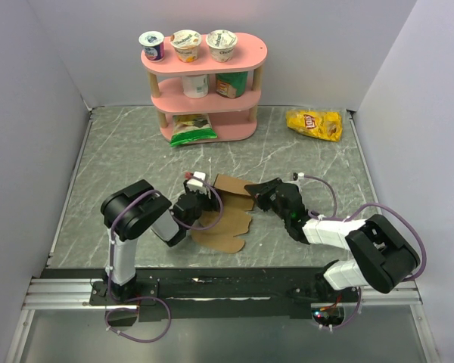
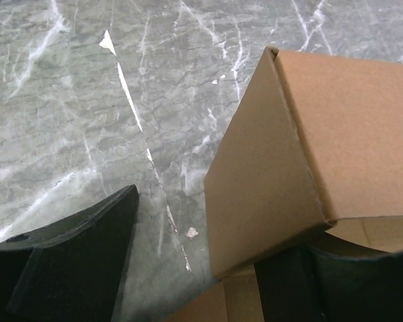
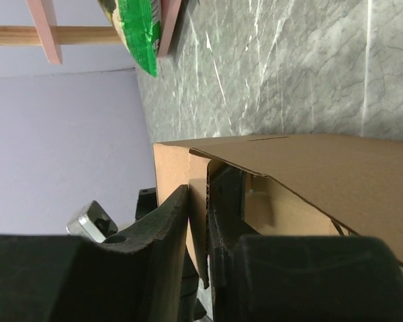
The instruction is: Fold the paper box
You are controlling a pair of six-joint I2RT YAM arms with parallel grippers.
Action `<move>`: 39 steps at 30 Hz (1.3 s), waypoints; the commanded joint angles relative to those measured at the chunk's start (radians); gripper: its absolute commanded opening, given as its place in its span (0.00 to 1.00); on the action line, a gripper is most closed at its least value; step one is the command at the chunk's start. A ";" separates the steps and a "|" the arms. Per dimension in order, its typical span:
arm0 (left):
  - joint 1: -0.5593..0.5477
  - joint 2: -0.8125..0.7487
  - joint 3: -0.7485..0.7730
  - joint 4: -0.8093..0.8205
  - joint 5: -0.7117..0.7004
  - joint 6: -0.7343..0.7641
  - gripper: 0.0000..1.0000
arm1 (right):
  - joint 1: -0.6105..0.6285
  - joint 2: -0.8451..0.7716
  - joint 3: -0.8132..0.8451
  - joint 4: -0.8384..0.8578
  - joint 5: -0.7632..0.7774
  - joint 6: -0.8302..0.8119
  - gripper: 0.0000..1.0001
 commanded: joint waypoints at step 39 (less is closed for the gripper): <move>-0.088 -0.061 0.096 0.153 -0.352 -0.047 0.16 | 0.005 0.010 0.029 0.021 0.029 0.001 0.04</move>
